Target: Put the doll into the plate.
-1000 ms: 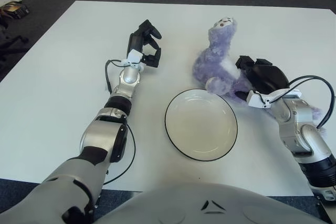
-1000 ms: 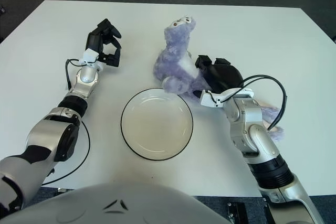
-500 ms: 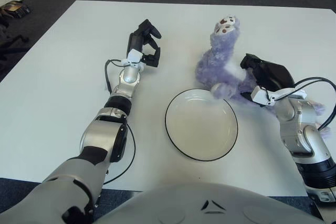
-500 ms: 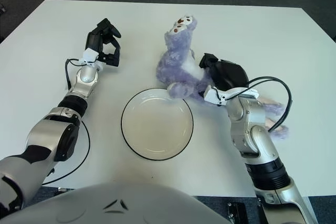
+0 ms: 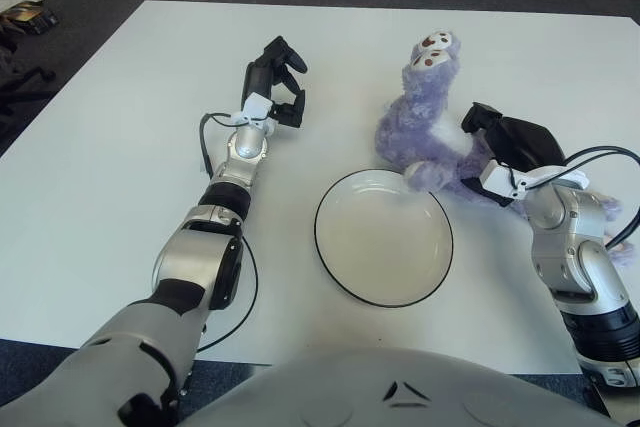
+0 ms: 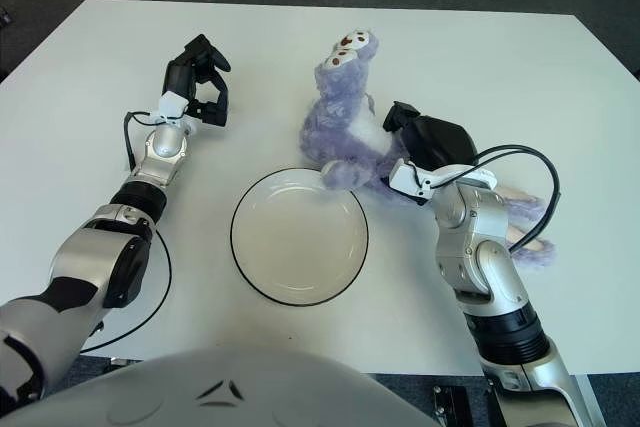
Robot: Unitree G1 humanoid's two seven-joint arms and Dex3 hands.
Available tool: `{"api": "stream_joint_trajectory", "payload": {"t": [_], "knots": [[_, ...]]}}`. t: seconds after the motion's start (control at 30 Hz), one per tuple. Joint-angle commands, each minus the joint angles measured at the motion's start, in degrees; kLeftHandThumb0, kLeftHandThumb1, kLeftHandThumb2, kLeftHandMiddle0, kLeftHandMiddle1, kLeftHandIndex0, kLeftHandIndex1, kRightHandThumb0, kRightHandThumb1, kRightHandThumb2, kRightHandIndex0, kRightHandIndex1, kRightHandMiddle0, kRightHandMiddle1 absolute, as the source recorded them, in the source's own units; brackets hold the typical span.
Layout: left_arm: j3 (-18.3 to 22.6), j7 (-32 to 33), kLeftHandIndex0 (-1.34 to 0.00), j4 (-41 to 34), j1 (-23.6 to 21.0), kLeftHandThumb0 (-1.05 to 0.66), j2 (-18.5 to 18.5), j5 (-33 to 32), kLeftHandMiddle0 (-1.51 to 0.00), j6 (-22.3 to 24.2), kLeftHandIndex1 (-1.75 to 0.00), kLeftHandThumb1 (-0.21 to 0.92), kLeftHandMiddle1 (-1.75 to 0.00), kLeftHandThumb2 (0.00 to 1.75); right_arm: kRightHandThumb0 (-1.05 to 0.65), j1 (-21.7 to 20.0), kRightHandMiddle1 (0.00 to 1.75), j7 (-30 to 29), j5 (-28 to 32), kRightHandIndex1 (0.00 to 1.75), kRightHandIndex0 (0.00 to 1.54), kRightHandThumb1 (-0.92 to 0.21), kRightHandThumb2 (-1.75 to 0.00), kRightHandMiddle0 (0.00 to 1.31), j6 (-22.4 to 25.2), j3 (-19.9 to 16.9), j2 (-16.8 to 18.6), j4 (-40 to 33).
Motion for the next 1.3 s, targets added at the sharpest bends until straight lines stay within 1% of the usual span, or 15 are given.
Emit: {"api": "stream_joint_trajectory", "payload": {"t": [0.0,0.07,0.1,0.13,0.2,0.37,0.47,0.67,0.8,1.03,1.1,1.27], "knots": [[-0.03,0.68,-0.70,-0.70,0.62,0.00,0.21,0.46,-0.93,0.65,-1.75,-0.06,-1.55,1.68,0.00,0.36,1.75,1.11,0.82,1.58,0.88,-0.02,-1.60,0.62,0.71,-0.83,0.34,-0.13],[-0.04,0.48,-0.69,-0.61,0.57,0.00,0.16,0.38,-0.93,0.82,-1.75,-0.05,-1.55,1.67,0.00,0.12,1.75,1.32,1.25,1.59,0.88,-0.02,-1.60,0.62,0.57,-1.20,0.36,-0.35],[-0.04,0.38,-0.69,-0.57,0.56,0.00,0.13,0.33,-0.91,0.89,-1.75,-0.05,-1.62,1.69,0.00,0.00,1.75,1.45,1.41,1.59,0.88,-0.02,-1.61,0.62,0.53,-1.36,0.35,-0.47],[-0.03,0.26,-0.68,-0.39,0.49,0.00,0.10,0.26,-0.90,0.88,-1.75,-0.06,-1.65,1.70,0.00,-0.26,1.75,1.62,1.61,1.59,0.88,-0.02,-1.61,0.62,0.46,-1.49,0.31,-0.60],[-0.02,0.12,-0.66,-0.08,0.38,0.00,0.11,0.20,-0.86,0.80,-1.75,-0.02,-1.70,1.69,0.00,-0.78,1.75,2.00,2.37,1.61,0.87,-0.02,-1.62,0.62,0.26,-1.87,0.28,-0.89],[0.06,-0.18,-0.65,0.32,0.25,0.00,0.08,-0.02,-0.88,0.58,-1.75,-0.01,-1.63,1.65,0.00,-1.78,1.75,2.63,5.06,1.61,0.87,-0.02,-1.61,0.62,-1.28,-3.10,-0.09,-1.15],[0.22,-0.60,-0.66,0.77,0.11,0.00,-0.02,-0.42,-0.89,0.54,-1.75,-0.02,-1.59,1.65,0.00,-2.51,1.75,2.97,8.08,1.61,0.87,-0.02,-1.61,0.61,-2.81,-4.46,-0.36,-0.68],[0.33,-1.19,-0.68,1.45,-0.24,0.00,-0.05,-0.81,-0.92,0.81,-1.75,-0.03,-1.53,1.64,0.00,-3.41,1.75,3.04,13.47,1.68,0.84,-0.02,-1.64,0.62,-4.38,-6.81,-0.05,-0.16],[0.35,-1.25,-0.68,1.87,-0.52,0.00,-0.03,-0.78,-0.92,0.92,-1.75,-0.04,-1.54,1.65,0.00,-4.14,1.75,3.22,16.00,1.73,0.81,-0.04,-1.64,0.61,-5.06,-7.80,-0.28,-0.01],[1.03,-2.45,-0.65,2.62,-0.91,0.00,-0.50,-2.14,-0.87,0.34,-1.75,0.00,-1.61,1.63,0.00,-5.98,1.75,4.04,20.36,1.74,0.86,0.04,-1.73,0.67,-6.00,-9.42,-1.04,0.05],[1.03,-2.41,-0.63,2.75,-0.97,0.00,-0.49,-2.14,-0.85,0.28,-1.75,0.02,-1.63,1.62,0.00,-6.36,1.75,3.97,20.83,1.75,0.87,0.05,-1.74,0.68,-6.38,-9.61,-1.39,0.05],[1.08,-2.19,-0.61,3.05,-1.08,0.00,-0.63,-2.30,-0.81,0.64,-1.75,0.04,-1.67,1.61,0.00,-7.61,1.75,2.65,18.20,1.74,0.87,0.05,-1.73,0.67,-8.97,-8.93,-3.83,0.44]]}}
